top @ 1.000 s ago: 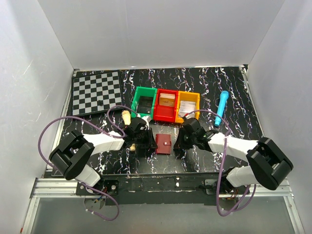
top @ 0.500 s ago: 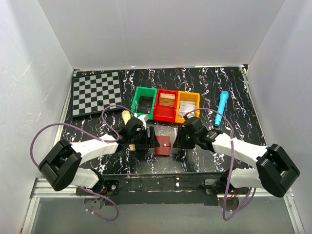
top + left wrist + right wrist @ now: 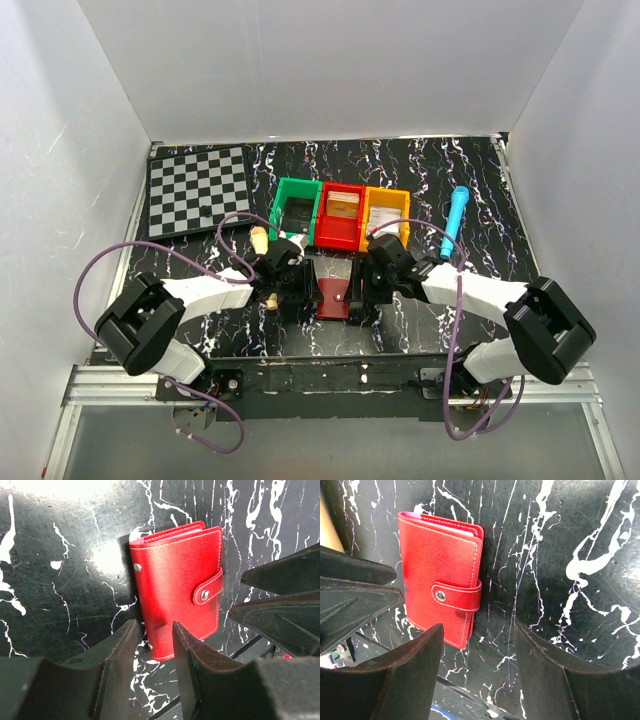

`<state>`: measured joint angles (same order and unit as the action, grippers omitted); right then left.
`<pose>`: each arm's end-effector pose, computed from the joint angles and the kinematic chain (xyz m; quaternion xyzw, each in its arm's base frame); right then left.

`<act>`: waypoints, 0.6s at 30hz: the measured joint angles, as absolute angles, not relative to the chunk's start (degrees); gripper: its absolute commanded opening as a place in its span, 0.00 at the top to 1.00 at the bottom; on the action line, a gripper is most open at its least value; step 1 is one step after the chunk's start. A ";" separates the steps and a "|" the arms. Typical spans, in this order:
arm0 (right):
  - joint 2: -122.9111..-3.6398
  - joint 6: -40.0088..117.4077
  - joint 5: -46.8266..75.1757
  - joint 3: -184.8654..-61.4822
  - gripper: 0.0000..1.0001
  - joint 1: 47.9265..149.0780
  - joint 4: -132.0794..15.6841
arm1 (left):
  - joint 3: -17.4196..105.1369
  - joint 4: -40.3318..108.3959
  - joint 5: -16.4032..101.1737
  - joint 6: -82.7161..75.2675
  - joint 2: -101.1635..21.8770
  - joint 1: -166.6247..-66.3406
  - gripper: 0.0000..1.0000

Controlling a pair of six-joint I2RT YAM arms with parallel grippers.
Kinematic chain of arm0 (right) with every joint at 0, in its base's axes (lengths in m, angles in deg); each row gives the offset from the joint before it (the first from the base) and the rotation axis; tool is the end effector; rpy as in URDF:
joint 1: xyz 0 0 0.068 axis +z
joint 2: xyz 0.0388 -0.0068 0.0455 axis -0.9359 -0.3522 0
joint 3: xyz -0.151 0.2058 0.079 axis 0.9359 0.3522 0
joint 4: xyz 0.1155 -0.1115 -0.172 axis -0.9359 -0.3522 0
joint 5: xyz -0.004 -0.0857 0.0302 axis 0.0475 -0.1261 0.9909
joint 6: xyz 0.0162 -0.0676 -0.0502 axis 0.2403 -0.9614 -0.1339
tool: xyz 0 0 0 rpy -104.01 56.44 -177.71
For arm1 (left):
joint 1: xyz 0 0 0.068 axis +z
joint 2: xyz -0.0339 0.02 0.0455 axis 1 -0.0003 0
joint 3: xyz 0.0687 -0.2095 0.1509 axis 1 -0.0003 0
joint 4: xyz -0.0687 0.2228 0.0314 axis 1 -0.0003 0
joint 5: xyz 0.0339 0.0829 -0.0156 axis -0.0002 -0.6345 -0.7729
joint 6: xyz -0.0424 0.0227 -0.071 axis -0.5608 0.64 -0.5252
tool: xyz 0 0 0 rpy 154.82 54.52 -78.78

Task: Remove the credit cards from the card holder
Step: Pick up the card holder from the center of the board.

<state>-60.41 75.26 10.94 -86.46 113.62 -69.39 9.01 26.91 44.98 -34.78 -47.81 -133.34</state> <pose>0.1874 0.1905 0.1592 -0.0199 0.9421 0.2566 0.2151 0.1918 -0.2006 0.1393 0.0373 0.9390 -0.2904 0.1806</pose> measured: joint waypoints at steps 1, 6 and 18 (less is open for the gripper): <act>-60.78 75.28 11.16 -86.46 0.35 113.54 -69.24 | 9.01 26.80 44.78 -34.78 -48.09 -133.34 0.68; -62.55 76.16 13.21 -86.37 0.44 112.82 -66.75 | 8.97 27.22 44.01 -34.95 -49.01 -133.34 0.71; -63.64 78.49 17.54 -83.16 0.54 112.51 -61.09 | 8.18 29.78 44.06 -37.01 -51.11 -133.34 0.77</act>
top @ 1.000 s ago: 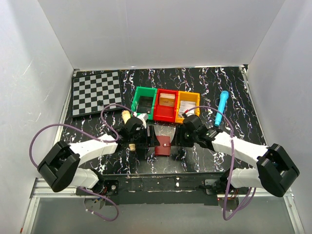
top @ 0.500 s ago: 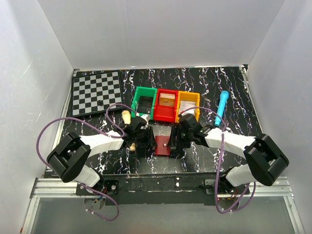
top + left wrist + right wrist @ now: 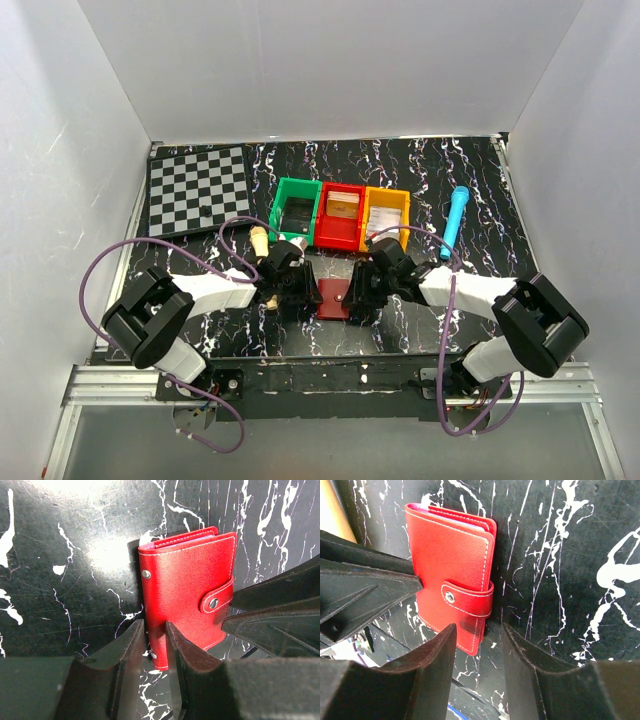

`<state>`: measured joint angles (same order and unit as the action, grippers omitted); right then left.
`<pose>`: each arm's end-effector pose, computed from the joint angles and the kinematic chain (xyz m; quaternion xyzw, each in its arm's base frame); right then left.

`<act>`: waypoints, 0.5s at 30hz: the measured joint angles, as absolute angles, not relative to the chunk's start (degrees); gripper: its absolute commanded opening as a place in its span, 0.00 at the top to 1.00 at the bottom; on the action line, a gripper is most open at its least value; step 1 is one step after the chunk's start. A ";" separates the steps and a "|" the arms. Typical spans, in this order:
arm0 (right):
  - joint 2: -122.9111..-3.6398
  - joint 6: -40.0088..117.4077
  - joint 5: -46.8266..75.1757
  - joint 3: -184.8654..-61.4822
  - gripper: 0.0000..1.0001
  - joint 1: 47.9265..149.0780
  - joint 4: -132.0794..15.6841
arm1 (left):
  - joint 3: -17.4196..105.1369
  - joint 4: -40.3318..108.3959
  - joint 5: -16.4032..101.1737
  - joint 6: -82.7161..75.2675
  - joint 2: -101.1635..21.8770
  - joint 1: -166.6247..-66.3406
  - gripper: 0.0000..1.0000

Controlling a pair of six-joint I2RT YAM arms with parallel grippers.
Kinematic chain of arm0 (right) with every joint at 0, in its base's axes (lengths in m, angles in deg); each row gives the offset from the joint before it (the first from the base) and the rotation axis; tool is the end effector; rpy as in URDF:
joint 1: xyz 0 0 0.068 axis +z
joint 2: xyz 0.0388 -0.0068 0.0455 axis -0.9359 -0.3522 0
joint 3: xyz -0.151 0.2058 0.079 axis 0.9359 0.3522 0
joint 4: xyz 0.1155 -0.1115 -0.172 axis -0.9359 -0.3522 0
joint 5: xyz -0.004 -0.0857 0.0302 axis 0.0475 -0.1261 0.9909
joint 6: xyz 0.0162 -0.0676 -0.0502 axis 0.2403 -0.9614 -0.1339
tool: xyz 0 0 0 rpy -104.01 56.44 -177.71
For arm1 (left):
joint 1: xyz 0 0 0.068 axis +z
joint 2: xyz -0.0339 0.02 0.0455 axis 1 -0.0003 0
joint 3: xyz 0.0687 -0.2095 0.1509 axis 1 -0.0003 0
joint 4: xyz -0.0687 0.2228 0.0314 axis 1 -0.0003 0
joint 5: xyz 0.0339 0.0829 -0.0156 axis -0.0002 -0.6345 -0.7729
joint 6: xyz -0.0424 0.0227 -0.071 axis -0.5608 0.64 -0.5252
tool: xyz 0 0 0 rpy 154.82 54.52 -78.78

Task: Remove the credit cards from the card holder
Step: Pick up the card holder from the center of the board.

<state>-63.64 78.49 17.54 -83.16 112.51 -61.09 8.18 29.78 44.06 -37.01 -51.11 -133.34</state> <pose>0.1891 0.1968 0.1428 -0.0050 0.9339 0.3079 0.1818 0.1952 -0.2022 0.1248 0.0154 0.9437 -0.2816 0.1727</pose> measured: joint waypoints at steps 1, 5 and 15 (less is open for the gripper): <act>-63.69 78.60 17.67 -82.92 0.55 112.51 -60.91 | 8.03 30.06 44.08 -37.18 -51.11 -133.34 0.78; -63.91 78.74 17.98 -82.37 0.59 112.51 -60.32 | 7.68 30.76 44.19 -37.81 -51.13 -133.34 0.78; -66.01 79.57 20.42 -81.87 0.69 111.75 -56.28 | 6.91 32.29 44.39 -38.54 -51.13 -133.34 0.80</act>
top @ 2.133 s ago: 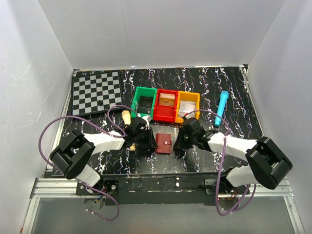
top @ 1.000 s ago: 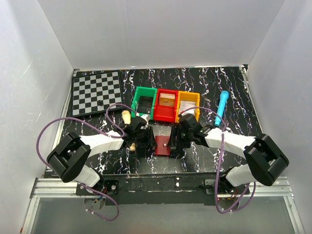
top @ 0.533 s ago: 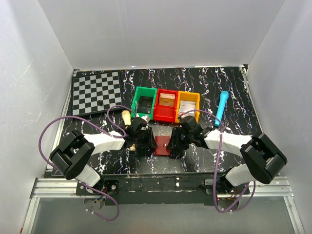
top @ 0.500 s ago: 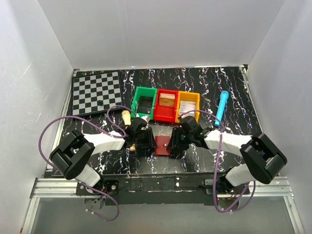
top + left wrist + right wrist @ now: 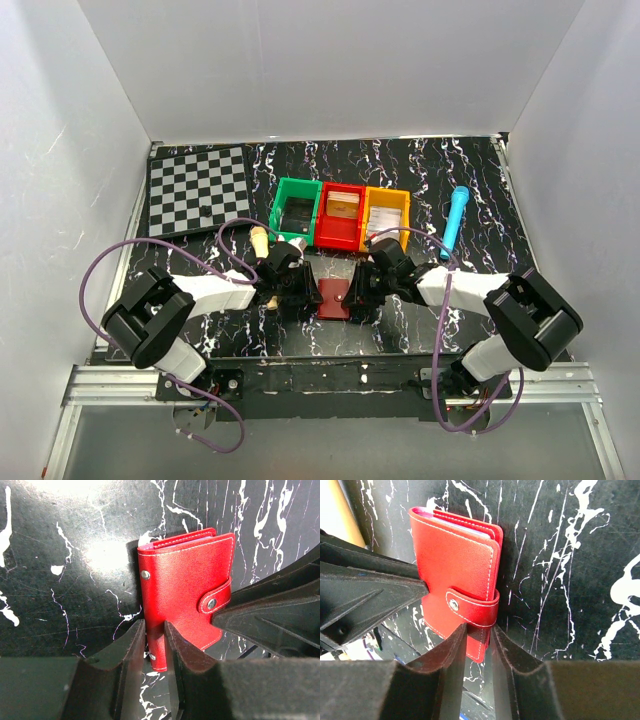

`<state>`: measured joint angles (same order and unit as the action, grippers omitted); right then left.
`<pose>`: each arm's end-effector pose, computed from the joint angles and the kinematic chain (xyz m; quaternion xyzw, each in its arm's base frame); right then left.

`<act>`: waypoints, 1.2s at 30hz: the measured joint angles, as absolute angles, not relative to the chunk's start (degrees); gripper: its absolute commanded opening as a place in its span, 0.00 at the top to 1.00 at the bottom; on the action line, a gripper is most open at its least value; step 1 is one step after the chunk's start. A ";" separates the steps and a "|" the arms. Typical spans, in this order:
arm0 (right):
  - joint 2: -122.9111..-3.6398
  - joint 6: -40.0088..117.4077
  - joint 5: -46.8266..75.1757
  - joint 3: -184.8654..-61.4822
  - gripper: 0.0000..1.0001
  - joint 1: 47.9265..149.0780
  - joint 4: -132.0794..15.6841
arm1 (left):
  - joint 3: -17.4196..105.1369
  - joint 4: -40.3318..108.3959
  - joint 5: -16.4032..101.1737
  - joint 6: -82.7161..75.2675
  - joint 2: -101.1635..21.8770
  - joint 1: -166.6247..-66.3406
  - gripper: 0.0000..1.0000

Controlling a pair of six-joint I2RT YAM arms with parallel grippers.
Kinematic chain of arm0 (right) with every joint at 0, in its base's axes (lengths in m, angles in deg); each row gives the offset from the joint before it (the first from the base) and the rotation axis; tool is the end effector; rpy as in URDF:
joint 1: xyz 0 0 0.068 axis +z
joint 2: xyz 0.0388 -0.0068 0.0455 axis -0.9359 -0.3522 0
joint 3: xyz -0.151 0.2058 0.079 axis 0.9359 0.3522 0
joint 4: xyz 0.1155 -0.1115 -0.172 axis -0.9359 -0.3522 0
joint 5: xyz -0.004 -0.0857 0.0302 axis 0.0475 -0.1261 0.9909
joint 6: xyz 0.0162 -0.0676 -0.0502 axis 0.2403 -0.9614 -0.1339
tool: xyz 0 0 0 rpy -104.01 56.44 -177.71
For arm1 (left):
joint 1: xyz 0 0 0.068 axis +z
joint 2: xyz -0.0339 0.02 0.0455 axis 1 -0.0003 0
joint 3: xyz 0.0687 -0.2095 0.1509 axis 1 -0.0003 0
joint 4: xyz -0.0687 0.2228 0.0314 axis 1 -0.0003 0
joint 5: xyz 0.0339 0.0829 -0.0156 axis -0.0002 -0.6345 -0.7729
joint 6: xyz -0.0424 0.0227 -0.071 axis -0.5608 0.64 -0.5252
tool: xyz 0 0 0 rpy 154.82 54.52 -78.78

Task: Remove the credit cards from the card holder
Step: Pick up the card holder from the center of the board.

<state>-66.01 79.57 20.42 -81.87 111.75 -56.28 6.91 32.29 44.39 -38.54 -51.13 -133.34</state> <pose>0.1926 0.2002 0.1346 -0.0001 0.9282 0.3305 0.1706 0.1946 -0.2023 0.1227 0.0047 0.9402 -0.2926 0.1742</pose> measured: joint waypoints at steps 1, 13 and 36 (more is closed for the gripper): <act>-66.05 79.65 20.69 -81.67 0.71 111.72 -55.89 | 6.85 32.38 44.45 -38.51 -51.13 -133.34 0.80; -65.46 79.65 23.07 -80.60 0.99 110.70 -53.92 | 6.13 34.12 45.26 -38.40 -50.54 -133.27 0.48; -47.75 72.79 28.88 -81.65 0.99 109.91 -64.04 | -7.23 48.90 45.04 -38.73 -28.53 -132.86 0.23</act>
